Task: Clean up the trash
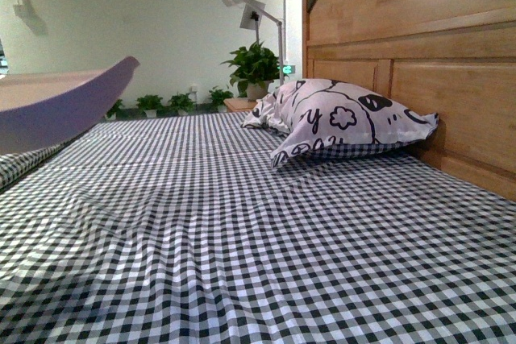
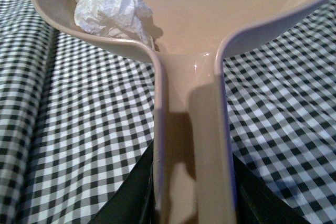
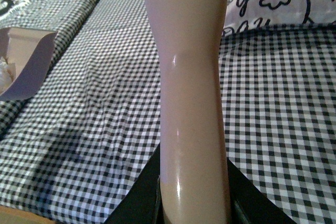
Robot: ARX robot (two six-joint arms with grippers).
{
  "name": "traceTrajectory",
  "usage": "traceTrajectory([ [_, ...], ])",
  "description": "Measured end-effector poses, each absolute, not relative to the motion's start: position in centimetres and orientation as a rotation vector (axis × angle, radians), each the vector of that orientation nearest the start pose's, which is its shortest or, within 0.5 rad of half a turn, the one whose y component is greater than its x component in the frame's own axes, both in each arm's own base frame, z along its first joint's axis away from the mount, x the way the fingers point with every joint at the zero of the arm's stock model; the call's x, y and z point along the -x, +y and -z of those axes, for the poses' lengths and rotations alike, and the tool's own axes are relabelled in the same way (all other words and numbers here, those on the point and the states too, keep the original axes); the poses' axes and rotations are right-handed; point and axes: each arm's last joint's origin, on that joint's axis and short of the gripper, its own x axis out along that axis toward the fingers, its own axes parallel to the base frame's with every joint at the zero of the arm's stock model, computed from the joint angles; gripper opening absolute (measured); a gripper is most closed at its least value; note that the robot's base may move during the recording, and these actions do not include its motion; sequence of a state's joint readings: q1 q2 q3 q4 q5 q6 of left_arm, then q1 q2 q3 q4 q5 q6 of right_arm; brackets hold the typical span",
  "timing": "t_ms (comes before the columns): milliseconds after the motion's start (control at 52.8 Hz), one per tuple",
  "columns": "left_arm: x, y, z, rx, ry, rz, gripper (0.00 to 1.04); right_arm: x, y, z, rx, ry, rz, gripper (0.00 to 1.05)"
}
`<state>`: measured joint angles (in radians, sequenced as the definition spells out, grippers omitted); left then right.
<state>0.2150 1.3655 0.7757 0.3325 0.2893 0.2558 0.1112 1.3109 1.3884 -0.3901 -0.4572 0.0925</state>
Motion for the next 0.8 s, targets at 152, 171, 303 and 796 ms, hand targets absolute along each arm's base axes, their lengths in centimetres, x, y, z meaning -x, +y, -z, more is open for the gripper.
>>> traceTrajectory([
  [152, -27.2, 5.1, -27.9, -0.194, 0.163, 0.024, 0.27, -24.1, 2.9, -42.8, -0.169, 0.276, -0.573, 0.19],
  [171, -27.0, 5.0, -28.2, -0.195, 0.156, 0.023, 0.27, -23.6, 2.7, -43.1, -0.172, 0.267, -0.577, 0.19],
  [303, -23.5, 3.0, -31.0, -0.207, 0.088, 0.035, 0.27, -20.0, 2.1, -44.8, -0.198, 0.199, -0.605, 0.19],
  [796, -13.5, 0.3, -32.5, -0.2, -0.061, -0.068, 0.27, -11.5, 3.4, -46.2, -0.242, 0.048, -0.605, 0.19],
])
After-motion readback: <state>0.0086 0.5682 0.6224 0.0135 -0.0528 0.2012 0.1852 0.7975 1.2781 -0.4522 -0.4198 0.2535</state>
